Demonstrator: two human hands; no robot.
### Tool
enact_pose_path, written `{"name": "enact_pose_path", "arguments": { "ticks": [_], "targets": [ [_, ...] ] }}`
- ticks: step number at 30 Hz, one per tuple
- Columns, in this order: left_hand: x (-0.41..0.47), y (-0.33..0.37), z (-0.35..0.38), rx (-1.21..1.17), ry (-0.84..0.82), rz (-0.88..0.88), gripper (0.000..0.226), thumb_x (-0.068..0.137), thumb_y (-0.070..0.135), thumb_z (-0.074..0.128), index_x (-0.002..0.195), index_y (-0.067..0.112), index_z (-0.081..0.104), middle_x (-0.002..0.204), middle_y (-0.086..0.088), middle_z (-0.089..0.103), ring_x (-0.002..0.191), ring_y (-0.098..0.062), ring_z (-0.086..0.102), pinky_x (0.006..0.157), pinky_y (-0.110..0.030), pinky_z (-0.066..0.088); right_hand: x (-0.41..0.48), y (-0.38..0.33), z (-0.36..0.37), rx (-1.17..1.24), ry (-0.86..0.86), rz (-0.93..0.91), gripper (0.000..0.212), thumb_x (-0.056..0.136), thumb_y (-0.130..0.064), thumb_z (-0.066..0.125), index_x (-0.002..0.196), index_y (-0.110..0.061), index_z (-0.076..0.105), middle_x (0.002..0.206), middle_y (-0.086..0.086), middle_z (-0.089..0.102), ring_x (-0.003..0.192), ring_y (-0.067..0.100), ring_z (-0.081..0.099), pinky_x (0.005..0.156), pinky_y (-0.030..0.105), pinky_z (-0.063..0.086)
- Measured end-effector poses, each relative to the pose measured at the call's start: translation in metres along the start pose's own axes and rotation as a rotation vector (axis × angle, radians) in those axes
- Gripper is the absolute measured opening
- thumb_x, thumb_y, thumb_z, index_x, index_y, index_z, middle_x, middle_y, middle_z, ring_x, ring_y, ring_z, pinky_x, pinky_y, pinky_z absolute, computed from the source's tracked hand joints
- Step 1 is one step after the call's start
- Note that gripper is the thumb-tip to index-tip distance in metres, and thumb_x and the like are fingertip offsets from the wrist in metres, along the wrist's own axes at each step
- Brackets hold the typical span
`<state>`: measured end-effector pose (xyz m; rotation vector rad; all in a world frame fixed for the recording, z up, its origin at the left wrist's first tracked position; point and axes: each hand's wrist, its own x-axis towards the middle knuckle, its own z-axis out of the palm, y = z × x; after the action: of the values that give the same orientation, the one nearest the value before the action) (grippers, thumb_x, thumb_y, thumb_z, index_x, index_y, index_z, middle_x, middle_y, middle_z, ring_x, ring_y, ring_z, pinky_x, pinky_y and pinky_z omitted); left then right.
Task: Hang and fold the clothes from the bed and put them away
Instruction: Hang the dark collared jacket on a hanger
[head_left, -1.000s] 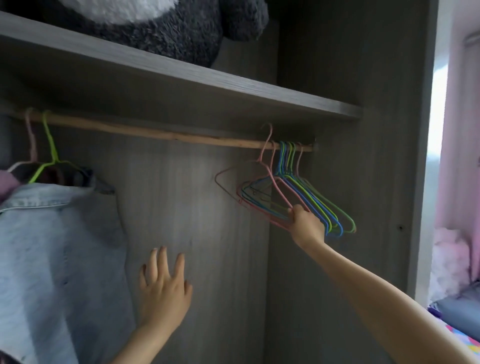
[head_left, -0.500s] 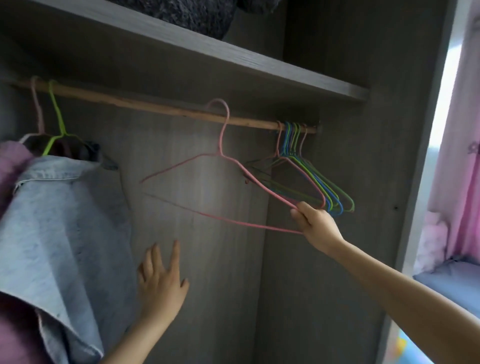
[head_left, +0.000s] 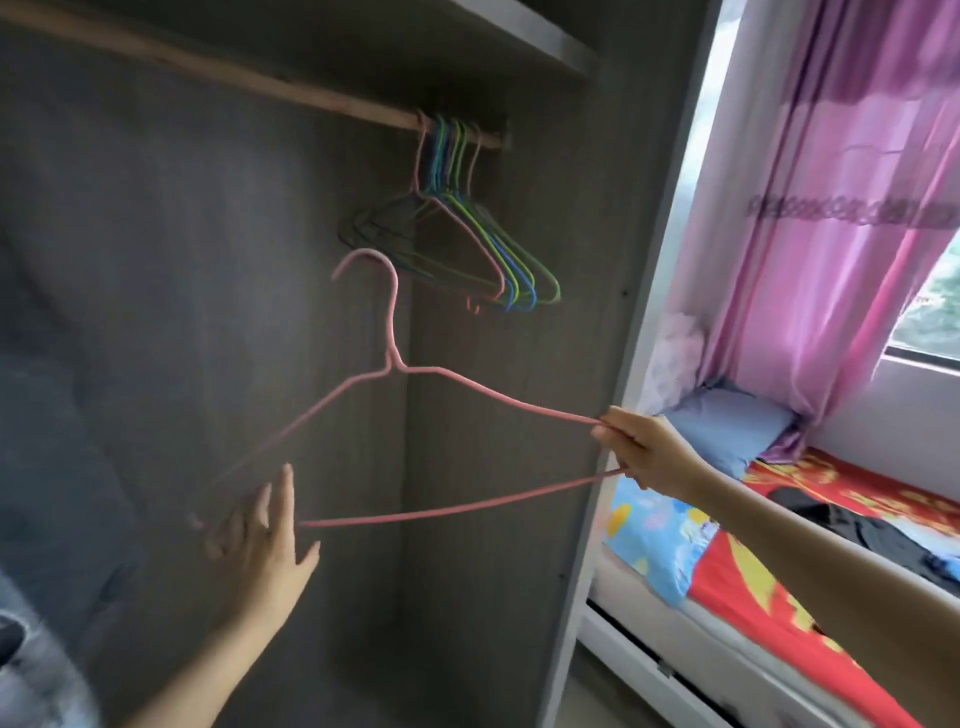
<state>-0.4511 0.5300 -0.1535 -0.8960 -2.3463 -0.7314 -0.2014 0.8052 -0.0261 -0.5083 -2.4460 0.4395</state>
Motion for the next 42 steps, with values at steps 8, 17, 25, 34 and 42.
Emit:
{"name": "enact_pose_path", "arguments": {
  "ticks": [8, 17, 25, 34, 42],
  "targets": [
    [-0.028, 0.099, 0.061, -0.378, -0.052, 0.038, 0.077, 0.061, 0.039, 0.064, 0.11, -0.019, 0.056, 0.049, -0.008, 0.049, 0.038, -0.028, 0.049, 0.045, -0.03, 0.04, -0.088, 0.118, -0.093, -0.218, 0.071, 0.06, 0.029, 0.09, -0.009, 0.062, 0.065, -0.005, 0.047, 0.053, 0.003, 0.036, 0.049, 0.016, 0.034, 0.05, 0.026, 0.031],
    [-0.097, 0.328, 0.17, -0.433, -0.396, 0.199, 0.085, 0.019, -0.003, 0.094, 0.1, -0.009, 0.067, 0.056, -0.007, 0.062, 0.038, -0.03, 0.059, 0.045, -0.039, 0.048, -0.244, 0.277, -0.219, -0.861, 0.037, 0.479, 0.033, 0.092, -0.039, 0.055, 0.086, -0.007, 0.06, 0.073, 0.012, 0.068, 0.069, 0.034, 0.065, 0.058, 0.035, 0.044],
    [-0.137, 0.495, 0.203, -0.351, -0.436, 0.663, 0.087, 0.014, 0.024, 0.097, 0.09, -0.007, 0.068, 0.077, -0.025, 0.055, 0.071, -0.042, 0.057, 0.058, -0.051, 0.044, -0.429, 0.306, -0.287, -0.936, 0.291, 0.708, 0.038, 0.085, -0.035, 0.062, 0.064, -0.004, 0.057, 0.048, 0.008, 0.057, 0.039, 0.027, 0.057, 0.033, 0.034, 0.042],
    [-0.173, 0.603, 0.248, -0.648, -0.772, 0.923, 0.082, 0.038, 0.013, 0.095, 0.104, -0.013, 0.053, 0.078, -0.025, 0.062, 0.058, -0.036, 0.061, 0.043, -0.039, 0.05, -0.52, 0.309, -0.297, -0.723, 0.298, 1.224, 0.031, 0.094, -0.037, 0.049, 0.068, -0.026, 0.038, 0.056, -0.013, 0.041, 0.057, 0.017, 0.048, 0.046, 0.023, 0.027],
    [-0.152, 0.674, 0.329, -0.721, -0.92, 0.893, 0.083, 0.055, 0.01, 0.09, 0.128, 0.001, 0.052, 0.093, -0.014, 0.06, 0.088, -0.03, 0.059, 0.061, -0.039, 0.049, -0.483, 0.385, -0.297, -0.589, 0.415, 1.46, 0.012, 0.095, -0.022, 0.05, 0.092, -0.012, 0.057, 0.082, 0.0, 0.056, 0.077, 0.021, 0.053, 0.061, 0.029, 0.035]
  ]
}}
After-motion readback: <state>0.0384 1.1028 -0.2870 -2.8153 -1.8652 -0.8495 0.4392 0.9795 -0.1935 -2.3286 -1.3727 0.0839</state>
